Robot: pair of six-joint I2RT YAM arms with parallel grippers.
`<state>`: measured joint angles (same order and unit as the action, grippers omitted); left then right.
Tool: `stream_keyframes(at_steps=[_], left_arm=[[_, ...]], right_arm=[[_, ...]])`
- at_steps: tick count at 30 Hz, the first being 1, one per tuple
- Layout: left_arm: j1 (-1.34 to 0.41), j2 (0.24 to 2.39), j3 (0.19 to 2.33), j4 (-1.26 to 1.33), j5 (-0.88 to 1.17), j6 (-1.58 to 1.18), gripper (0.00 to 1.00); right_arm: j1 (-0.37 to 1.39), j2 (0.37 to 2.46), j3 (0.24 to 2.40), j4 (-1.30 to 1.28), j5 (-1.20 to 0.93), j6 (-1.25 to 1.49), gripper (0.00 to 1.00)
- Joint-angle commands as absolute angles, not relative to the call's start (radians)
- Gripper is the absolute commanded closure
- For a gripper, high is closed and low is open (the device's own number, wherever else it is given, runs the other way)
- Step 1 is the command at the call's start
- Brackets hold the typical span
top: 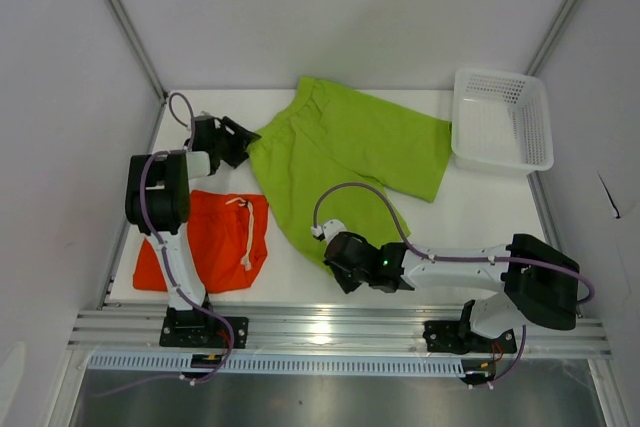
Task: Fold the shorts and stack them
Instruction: Fold the shorts
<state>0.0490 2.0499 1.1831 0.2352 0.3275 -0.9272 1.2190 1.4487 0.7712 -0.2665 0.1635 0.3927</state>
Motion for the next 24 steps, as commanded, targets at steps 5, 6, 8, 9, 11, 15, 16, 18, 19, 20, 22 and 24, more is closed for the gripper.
stream_keyframes(at_steps=[5,6,8,9,11,15,16,18,19,20,22,24], left_arm=[[0.054,2.079,1.166,0.319,0.298,-1.035,0.33],[0.052,2.082,1.166,0.325,0.288,-1.043,0.36],[0.052,2.095,1.166,0.359,0.276,-1.058,0.40],[0.054,2.101,1.170,0.371,0.279,-1.075,0.45],[0.052,2.121,1.184,0.396,0.279,-1.089,0.51],[0.052,2.120,1.200,0.394,0.264,-1.080,0.70],[0.052,2.111,1.204,0.381,0.252,-1.065,0.72],[0.052,2.073,1.215,0.309,0.206,-1.007,0.78],[0.052,2.057,1.221,0.281,0.189,-0.987,0.82],[0.052,2.040,1.223,0.255,0.155,-0.964,0.85],[0.052,1.990,1.239,0.158,0.115,-0.893,0.96],[0.052,1.956,1.243,0.094,0.062,-0.830,1.00]], right_arm=[[1.216,1.404,0.759,-0.224,0.153,0.414,1.00],[1.216,1.398,0.759,-0.221,0.150,0.414,1.00],[1.223,1.394,0.759,-0.225,0.146,0.414,1.00],[1.224,1.393,0.758,-0.224,0.144,0.413,1.00],[1.236,1.391,0.759,-0.225,0.146,0.407,1.00],[1.250,1.391,0.765,-0.227,0.146,0.400,1.00],[1.253,1.387,0.765,-0.227,0.143,0.399,1.00],[1.269,1.381,0.769,-0.224,0.134,0.388,1.00],[1.276,1.376,0.772,-0.222,0.132,0.377,1.00],[1.284,1.367,0.773,-0.221,0.126,0.368,1.00],[1.314,1.361,0.793,-0.235,0.114,0.342,1.00],[1.357,1.353,0.810,-0.245,0.092,0.319,1.00]])
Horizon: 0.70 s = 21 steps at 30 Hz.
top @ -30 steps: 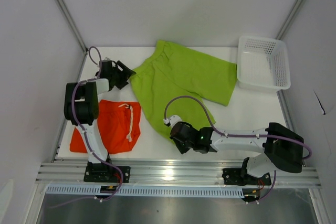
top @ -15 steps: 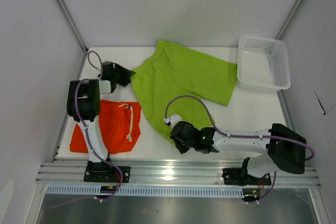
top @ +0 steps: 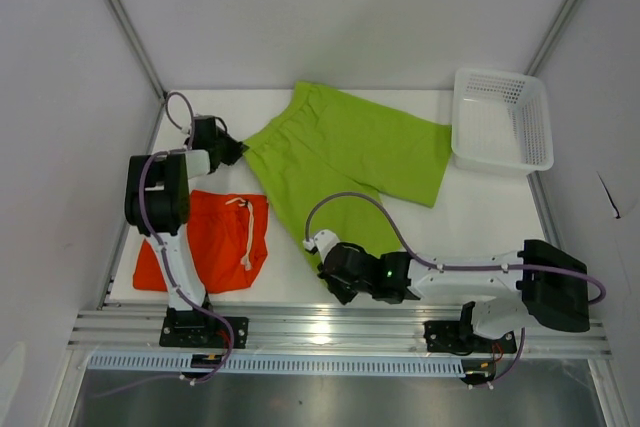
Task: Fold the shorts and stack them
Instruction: Fold the shorts
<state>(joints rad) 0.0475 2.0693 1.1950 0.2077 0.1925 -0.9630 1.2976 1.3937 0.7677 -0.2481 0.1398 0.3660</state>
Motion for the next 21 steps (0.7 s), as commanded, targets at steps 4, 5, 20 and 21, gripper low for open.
stream_keyframes(at_steps=[4,5,20,21], left_arm=[[0.051,1.850,1.232,-0.076,-0.027,-0.755,1.00],[0.052,1.832,1.224,-0.099,-0.040,-0.733,1.00],[0.097,1.580,1.265,-0.561,-0.223,-0.778,1.00],[0.097,1.582,1.302,-0.609,-0.221,-0.790,1.00]], right_arm=[[1.430,1.330,0.853,-0.282,0.086,0.281,1.00],[1.442,1.322,0.867,-0.288,0.083,0.269,1.00],[1.544,1.187,1.072,-0.596,0.322,0.298,1.00],[1.513,1.168,1.101,-0.642,0.319,0.293,1.00]])
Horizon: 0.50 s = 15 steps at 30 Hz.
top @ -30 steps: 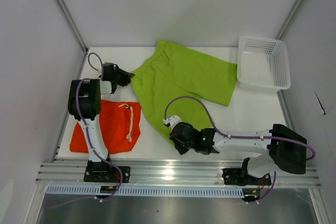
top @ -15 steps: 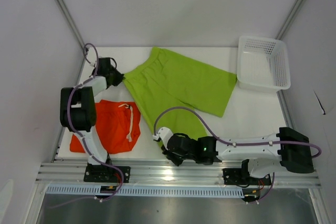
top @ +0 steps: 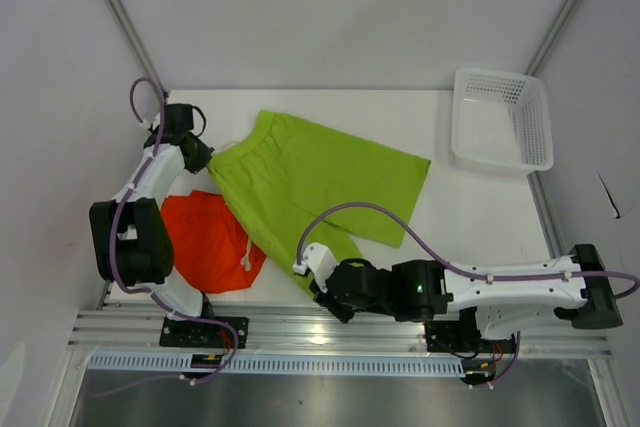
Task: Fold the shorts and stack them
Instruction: Fold the shorts
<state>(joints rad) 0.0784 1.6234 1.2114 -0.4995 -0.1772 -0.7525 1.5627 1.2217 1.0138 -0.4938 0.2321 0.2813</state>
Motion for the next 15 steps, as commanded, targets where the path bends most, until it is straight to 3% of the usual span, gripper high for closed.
stream_keyframes(at_steps=[1,9,15], left_arm=[[0.097,1.583,1.348,-0.630,-0.216,-0.790,1.00],[0.097,1.689,1.696,-0.830,-0.209,-0.903,1.00],[0.097,1.793,1.847,-0.884,-0.175,-0.986,1.00]], right_arm=[[1.473,1.157,1.115,-0.667,0.311,0.290,1.00],[0.886,1.124,1.224,-0.801,0.049,0.167,1.00],[0.594,1.216,1.290,-0.758,-0.165,0.113,1.00]])
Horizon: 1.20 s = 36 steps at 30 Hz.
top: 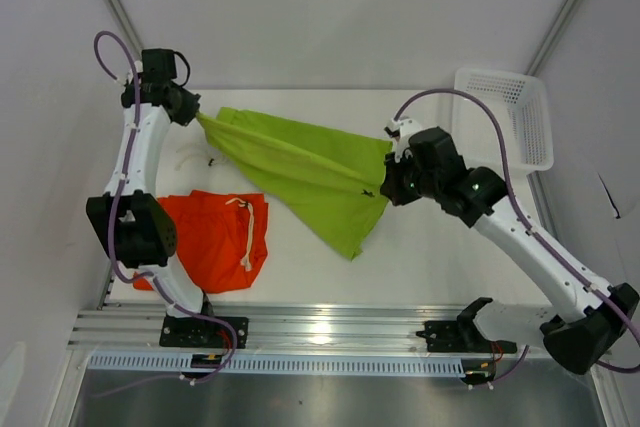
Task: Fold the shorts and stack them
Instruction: Fold the shorts
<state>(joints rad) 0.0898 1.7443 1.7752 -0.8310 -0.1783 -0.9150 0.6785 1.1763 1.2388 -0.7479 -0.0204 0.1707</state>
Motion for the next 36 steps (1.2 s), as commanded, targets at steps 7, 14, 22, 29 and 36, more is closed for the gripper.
stream_keyframes(at_steps=[7,14,22,29,36], left_arm=[[0.097,1.879,1.899,-0.816,-0.169,-1.075,1.00],[0.098,1.953,1.910,-0.808,-0.161,-1.130,1.00],[0.132,1.965,1.887,-0.775,-0.155,-1.198,1.00],[0.149,1.991,1.894,-0.674,-0.156,-1.239,1.00],[0.155,2.107,1.894,-0.410,-0.083,-1.285,1.00]], right_arm=[[0.439,1.359,1.411,-0.677,-0.285,0.120,1.00],[0.391,1.515,1.595,-0.667,-0.324,0.084,1.00],[0.296,1.741,1.877,-0.727,-0.385,0.048,1.00],[0.204,1.988,2.083,-0.718,-0.460,0.064,1.00],[0.132,2.235,2.273,-0.647,-0.531,0.127,1.00]])
